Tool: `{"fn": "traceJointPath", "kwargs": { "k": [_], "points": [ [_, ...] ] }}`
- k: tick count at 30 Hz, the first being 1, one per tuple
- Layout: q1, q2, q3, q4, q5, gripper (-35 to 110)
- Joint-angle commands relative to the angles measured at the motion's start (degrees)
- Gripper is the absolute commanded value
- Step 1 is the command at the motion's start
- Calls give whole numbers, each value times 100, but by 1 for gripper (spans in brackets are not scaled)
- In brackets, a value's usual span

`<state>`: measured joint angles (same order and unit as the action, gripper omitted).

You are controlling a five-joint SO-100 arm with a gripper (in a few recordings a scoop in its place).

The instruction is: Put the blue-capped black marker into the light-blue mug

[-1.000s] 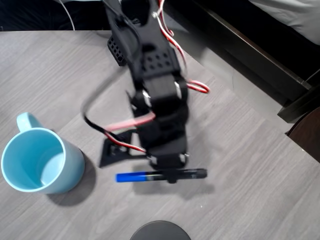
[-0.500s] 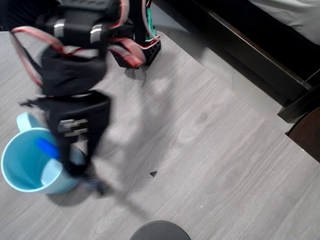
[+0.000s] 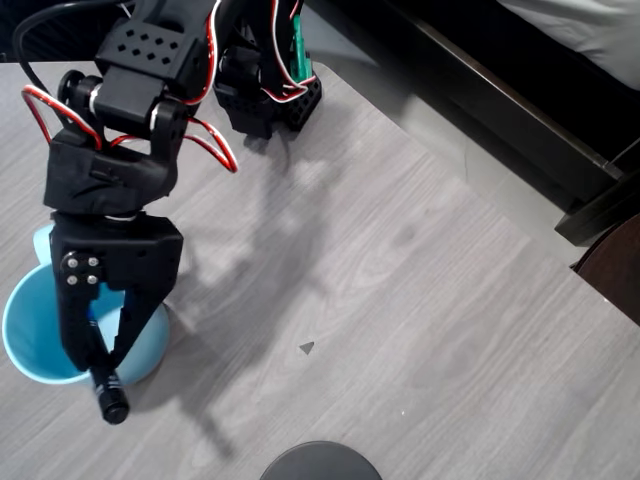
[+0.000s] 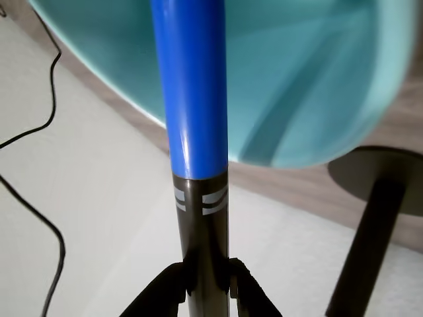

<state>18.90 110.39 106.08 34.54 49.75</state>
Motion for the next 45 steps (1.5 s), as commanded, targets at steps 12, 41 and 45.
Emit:
{"fn": "traceJointPath", "kwargs": {
  "k": [12, 41, 45],
  "points": [
    [141, 844, 976, -940, 316, 6],
    [-3094, 4008, 3085, 888, -3604, 0],
    [-3454, 5142, 4140, 1239, -4184, 0]
  ]
}}
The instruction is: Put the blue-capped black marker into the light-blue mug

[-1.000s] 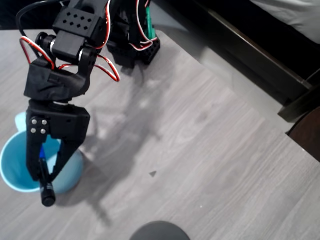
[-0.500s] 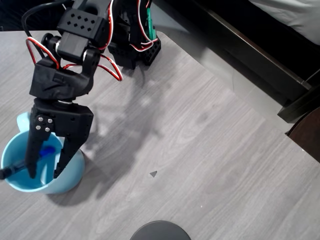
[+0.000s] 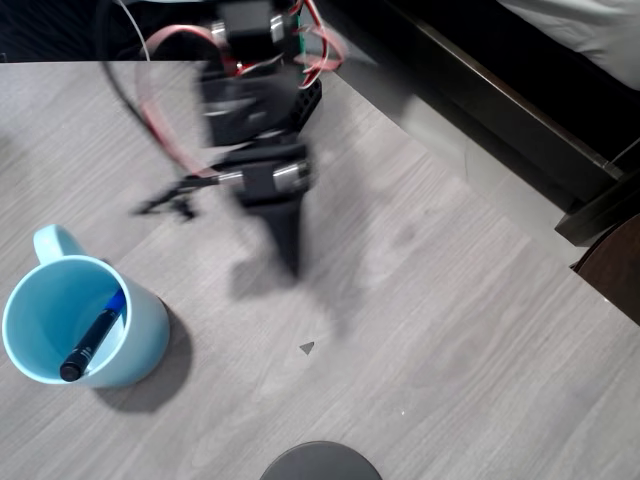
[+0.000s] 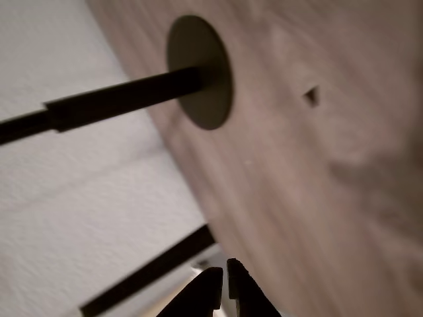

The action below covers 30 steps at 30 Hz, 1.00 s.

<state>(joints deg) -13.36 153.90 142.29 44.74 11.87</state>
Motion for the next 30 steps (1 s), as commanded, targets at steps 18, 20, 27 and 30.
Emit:
{"fn": "traceJointPath", "kwargs": {
  "k": [18, 20, 27, 30],
  "points": [
    [536, 3735, 3085, 1195, -1362, 0],
    [773, 3735, 3278, 1063, -1433, 0],
    [1063, 3735, 3507, 949, -1591, 0],
    [1037, 3735, 3516, 1169, -1749, 0]
  ]
}}
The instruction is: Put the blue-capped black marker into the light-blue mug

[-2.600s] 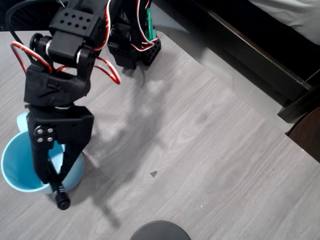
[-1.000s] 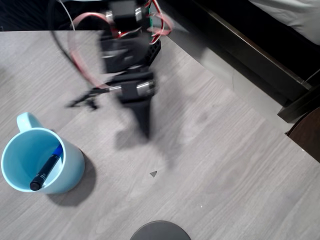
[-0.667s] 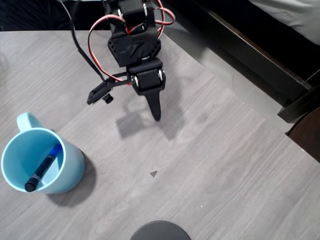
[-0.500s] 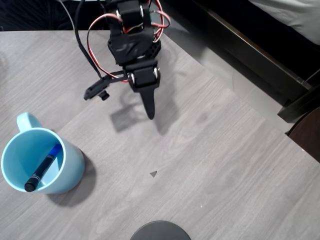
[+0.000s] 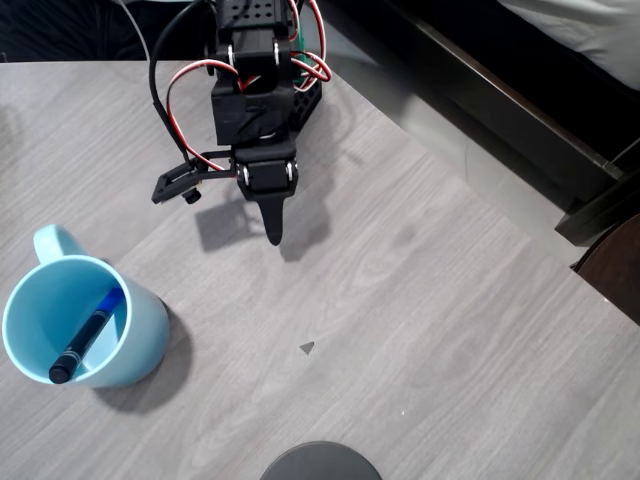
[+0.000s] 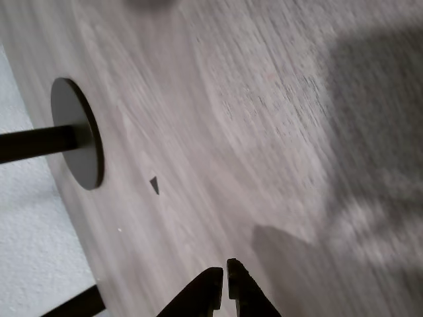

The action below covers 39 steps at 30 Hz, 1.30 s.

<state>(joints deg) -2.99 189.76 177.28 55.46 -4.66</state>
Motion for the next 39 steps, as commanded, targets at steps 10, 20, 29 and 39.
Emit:
{"fn": "traceJointPath", "kwargs": {
  "k": [10, 20, 29, 39],
  "points": [
    [246, 149, 18, 993, -149, 0],
    [782, 141, 18, 1397, 123, 0],
    [220, 141, 18, 1459, 105, 0],
    [141, 149, 26, 1521, 79, 0]
  ]
}}
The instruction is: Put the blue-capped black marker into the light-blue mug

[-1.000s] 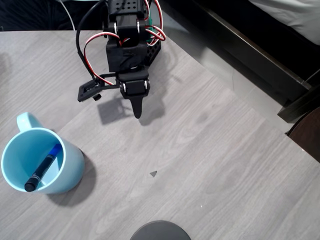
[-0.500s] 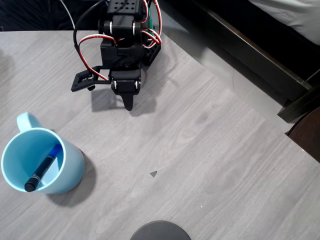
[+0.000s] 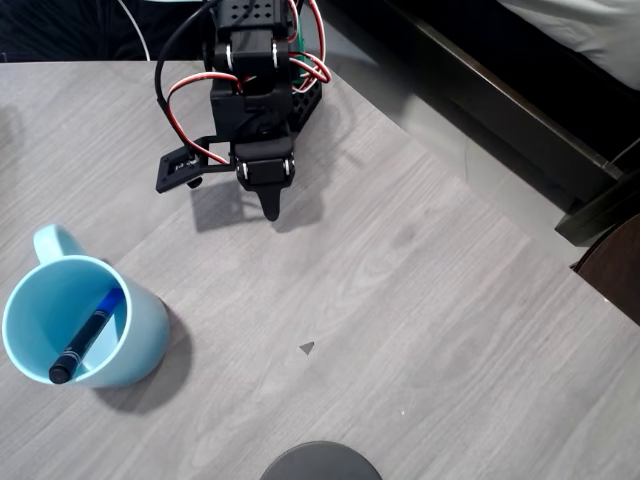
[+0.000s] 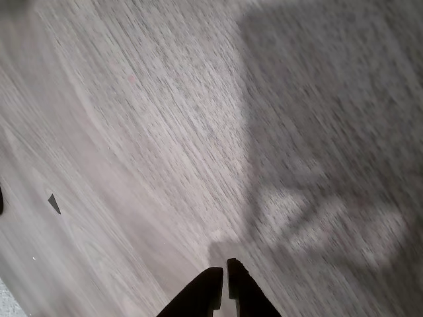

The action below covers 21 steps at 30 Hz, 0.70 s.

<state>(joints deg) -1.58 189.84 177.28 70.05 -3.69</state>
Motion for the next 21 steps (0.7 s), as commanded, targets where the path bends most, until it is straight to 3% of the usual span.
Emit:
{"fn": "traceJointPath", "kwargs": {
  "k": [1, 21],
  "points": [
    [-9, 141, 26, 62, -18, 0],
    [79, 141, 26, 62, 9, 0]
  ]
}}
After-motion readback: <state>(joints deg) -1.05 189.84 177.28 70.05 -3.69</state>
